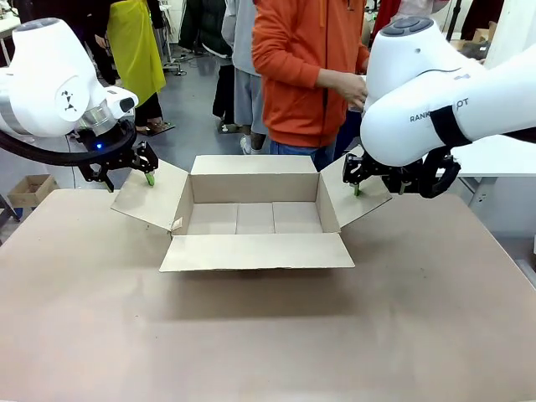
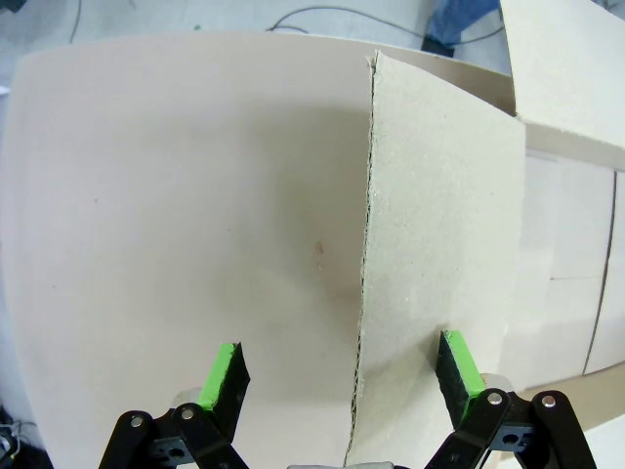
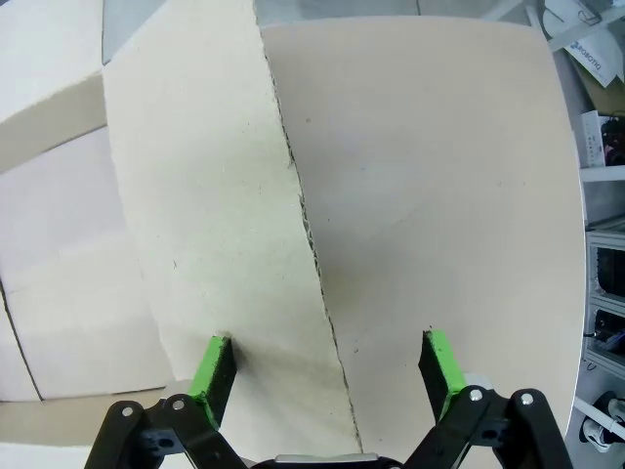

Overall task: Pack the gift set into the box.
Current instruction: Lift both hands away from the flaps of the Package Box.

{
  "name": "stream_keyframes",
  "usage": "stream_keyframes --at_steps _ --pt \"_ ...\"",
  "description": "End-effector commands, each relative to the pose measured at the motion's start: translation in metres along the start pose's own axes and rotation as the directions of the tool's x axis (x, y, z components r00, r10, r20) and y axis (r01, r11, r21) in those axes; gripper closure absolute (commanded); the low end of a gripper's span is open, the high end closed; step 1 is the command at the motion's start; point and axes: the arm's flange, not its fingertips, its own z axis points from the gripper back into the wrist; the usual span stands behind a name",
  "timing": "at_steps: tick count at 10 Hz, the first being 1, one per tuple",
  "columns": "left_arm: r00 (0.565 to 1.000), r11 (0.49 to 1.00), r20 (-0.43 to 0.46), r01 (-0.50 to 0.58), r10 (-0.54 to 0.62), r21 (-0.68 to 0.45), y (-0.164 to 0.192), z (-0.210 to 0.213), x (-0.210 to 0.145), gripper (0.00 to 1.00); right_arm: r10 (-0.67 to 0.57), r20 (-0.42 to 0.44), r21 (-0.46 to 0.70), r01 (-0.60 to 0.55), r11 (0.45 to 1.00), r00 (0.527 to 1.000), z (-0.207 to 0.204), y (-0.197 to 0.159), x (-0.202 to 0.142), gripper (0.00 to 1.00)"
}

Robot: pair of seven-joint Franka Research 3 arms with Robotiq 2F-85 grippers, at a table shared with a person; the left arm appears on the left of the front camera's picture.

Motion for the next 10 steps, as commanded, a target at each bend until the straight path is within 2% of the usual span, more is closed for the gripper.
stream_keyframes --at_steps 1,10 --pt "1.000 1.000 -0.001 -0.011 0.011 0.018 -0.0014 0.0023 -0.0013 0.00 -0.005 0.011 -0.015 0.005 1.000 1.000 0.0002 0.0002 0.0029 0.00" --pt "1.000 1.000 -0.001 -0.011 0.011 0.018 -0.0014 0.0023 -0.0013 0.00 -0.005 0.011 -0.015 0.005 1.000 1.000 0.0002 0.0002 0.0029 0.00"
